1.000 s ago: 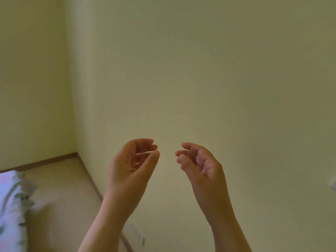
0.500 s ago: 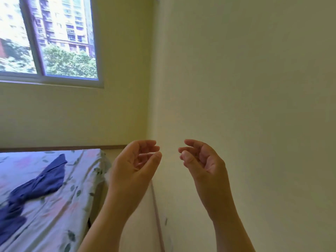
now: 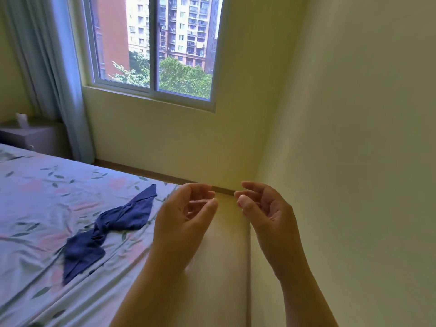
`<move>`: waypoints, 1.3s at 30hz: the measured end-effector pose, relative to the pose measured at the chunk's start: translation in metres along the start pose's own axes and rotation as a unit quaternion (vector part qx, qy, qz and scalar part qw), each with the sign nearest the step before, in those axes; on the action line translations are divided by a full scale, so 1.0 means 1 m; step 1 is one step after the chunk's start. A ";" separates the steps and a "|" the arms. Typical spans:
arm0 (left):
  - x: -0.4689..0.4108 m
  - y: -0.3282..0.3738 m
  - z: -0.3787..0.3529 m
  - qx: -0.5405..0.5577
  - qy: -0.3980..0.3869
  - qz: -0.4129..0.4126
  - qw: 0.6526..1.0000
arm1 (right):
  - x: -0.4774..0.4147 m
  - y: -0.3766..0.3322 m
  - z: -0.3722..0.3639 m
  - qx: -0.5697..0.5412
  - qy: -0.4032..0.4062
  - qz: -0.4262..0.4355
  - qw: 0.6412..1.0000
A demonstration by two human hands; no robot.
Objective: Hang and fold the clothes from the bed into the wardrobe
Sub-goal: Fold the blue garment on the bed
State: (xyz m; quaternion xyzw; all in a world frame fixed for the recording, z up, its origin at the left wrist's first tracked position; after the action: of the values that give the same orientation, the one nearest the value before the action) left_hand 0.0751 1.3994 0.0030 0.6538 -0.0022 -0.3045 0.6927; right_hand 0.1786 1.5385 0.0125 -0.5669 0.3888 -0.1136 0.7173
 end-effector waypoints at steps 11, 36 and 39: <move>-0.126 -0.086 0.014 0.002 0.025 0.066 0.998 | -0.136 0.084 -0.067 -0.038 -0.062 -0.038 0.997; -0.398 -0.270 -0.008 -0.099 0.199 0.153 0.963 | -0.467 0.304 -0.171 -0.062 -0.241 -0.107 0.963; -0.430 -0.300 0.004 -0.097 0.210 0.163 0.959 | -0.497 0.329 -0.201 -0.043 -0.264 -0.110 0.957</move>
State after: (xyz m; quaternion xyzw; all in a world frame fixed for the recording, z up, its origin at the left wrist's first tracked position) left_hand -0.4025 1.5905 -0.0989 0.6237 0.0662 -0.0425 0.7777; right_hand -0.3853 1.8019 -0.0819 -0.6464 0.1253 -0.0208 0.7523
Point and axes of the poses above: each hand's wrist, its own x-axis away from the middle knuckle, its own z-axis out of the back of the hand, y = z × x, the point moved 8 cm from there along -x, towards the middle knuckle, and after that the axes turned 6 degrees about -x, right-handed, at the moved point
